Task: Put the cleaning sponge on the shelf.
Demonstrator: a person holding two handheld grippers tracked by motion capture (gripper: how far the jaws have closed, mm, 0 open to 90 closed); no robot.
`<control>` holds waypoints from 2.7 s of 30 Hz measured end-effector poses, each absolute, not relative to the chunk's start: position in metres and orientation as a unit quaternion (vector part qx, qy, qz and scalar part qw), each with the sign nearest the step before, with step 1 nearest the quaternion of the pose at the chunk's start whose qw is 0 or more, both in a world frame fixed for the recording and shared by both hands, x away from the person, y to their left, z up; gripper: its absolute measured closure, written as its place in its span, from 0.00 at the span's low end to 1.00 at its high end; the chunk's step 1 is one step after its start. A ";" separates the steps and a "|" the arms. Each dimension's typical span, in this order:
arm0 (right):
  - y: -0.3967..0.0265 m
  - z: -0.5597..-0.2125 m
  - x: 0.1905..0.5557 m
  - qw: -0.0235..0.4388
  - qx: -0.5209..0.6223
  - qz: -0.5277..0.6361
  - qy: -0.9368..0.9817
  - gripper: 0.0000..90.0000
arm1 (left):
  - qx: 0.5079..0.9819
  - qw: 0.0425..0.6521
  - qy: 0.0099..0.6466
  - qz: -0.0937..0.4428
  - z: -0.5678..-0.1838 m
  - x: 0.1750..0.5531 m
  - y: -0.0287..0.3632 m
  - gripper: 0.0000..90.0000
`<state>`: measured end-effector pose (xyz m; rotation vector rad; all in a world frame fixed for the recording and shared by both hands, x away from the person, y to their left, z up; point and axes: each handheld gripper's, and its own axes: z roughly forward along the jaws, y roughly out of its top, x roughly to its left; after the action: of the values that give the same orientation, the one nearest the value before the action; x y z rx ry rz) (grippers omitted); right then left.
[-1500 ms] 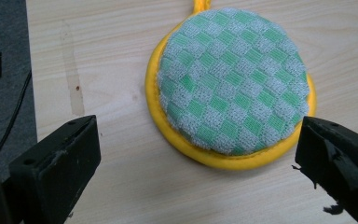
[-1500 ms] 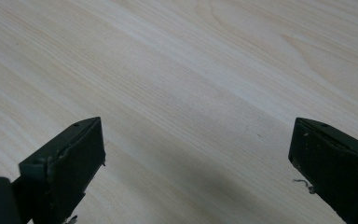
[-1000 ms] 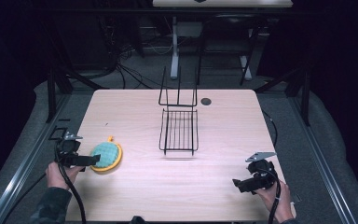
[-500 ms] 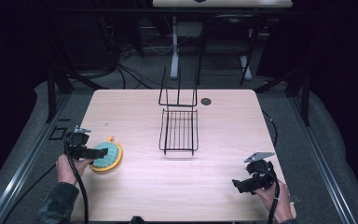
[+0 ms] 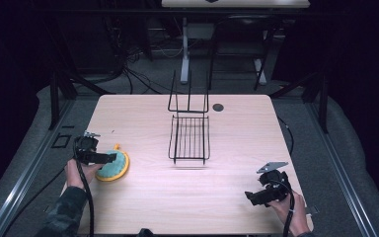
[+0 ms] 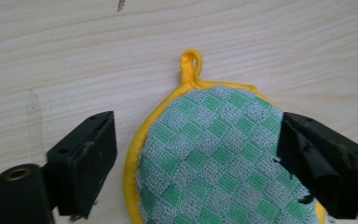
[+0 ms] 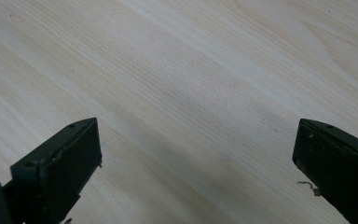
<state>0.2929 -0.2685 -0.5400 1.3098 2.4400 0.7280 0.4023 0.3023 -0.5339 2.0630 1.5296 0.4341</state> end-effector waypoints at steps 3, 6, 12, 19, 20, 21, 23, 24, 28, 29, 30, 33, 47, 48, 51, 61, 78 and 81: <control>-0.268 -0.539 0.292 0.139 0.451 0.251 0.845 0.01 | 0.764 0.265 0.566 0.160 -0.535 0.402 0.304 0.25; -0.268 -0.539 0.292 0.140 0.448 0.251 0.846 0.02 | 0.762 0.266 0.569 0.161 -0.537 0.401 0.307 0.38; -0.268 -0.539 0.292 0.136 0.449 0.253 0.846 0.02 | 0.760 0.256 0.575 0.162 -0.542 0.402 0.310 0.53; -0.269 -0.539 0.292 0.137 0.447 0.252 0.848 0.02 | 0.760 0.262 0.573 0.157 -0.547 0.400 0.310 0.63; -0.268 -0.538 0.291 0.135 0.449 0.252 0.847 0.02 | 0.760 0.263 0.572 0.162 -0.548 0.398 0.309 0.65; -0.268 -0.537 0.291 0.136 0.448 0.253 0.846 0.02 | 0.760 0.264 0.571 0.164 -0.549 0.398 0.309 0.66; -0.268 -0.537 0.291 0.139 0.449 0.255 0.845 0.03 | 0.760 0.265 0.571 0.165 -0.549 0.397 0.308 0.69; -0.268 -0.537 0.291 0.140 0.448 0.255 0.846 0.03 | 0.759 0.266 0.571 0.167 -0.550 0.397 0.308 0.70; -0.268 -0.537 0.290 0.141 0.445 0.254 0.847 0.03 | 0.756 0.269 0.572 0.169 -0.551 0.395 0.308 0.77; -0.267 -0.537 0.290 0.138 0.445 0.255 0.847 0.03 | 0.757 0.267 0.571 0.172 -0.551 0.395 0.308 0.77; -0.267 -0.536 0.290 0.139 0.446 0.256 0.847 0.03 | 0.754 0.269 0.573 0.176 -0.552 0.394 0.307 0.80; -0.267 -0.536 0.290 0.141 0.442 0.254 0.849 0.04 | 0.751 0.271 0.573 0.187 -0.553 0.392 0.306 0.82; -0.265 -0.538 0.290 0.146 0.435 0.251 0.852 0.04 | 0.761 0.258 0.546 0.236 -0.552 0.386 0.302 0.97; -0.265 -0.538 0.290 0.146 0.435 0.251 0.852 0.04 | 0.762 0.259 0.545 0.236 -0.551 0.386 0.302 0.97; -0.265 -0.538 0.290 0.146 0.435 0.251 0.852 0.05 | 0.759 0.264 0.544 0.240 -0.548 0.384 0.305 0.97; -0.264 -0.535 0.290 0.148 0.433 0.261 0.850 0.04 | 0.757 0.302 0.523 0.249 -0.523 0.373 0.299 0.98; -0.266 -0.532 0.289 0.158 0.443 0.266 0.841 0.00 | 0.755 0.347 0.502 0.240 -0.497 0.360 0.289 0.98; -0.267 -0.529 0.288 0.163 0.442 0.268 0.840 0.00 | 0.747 0.370 0.497 0.240 -0.483 0.357 0.288 0.98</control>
<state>0.2881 -0.2674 -0.5286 1.2606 2.3977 0.7658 0.3567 0.2878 -0.4833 1.9161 1.2755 0.6162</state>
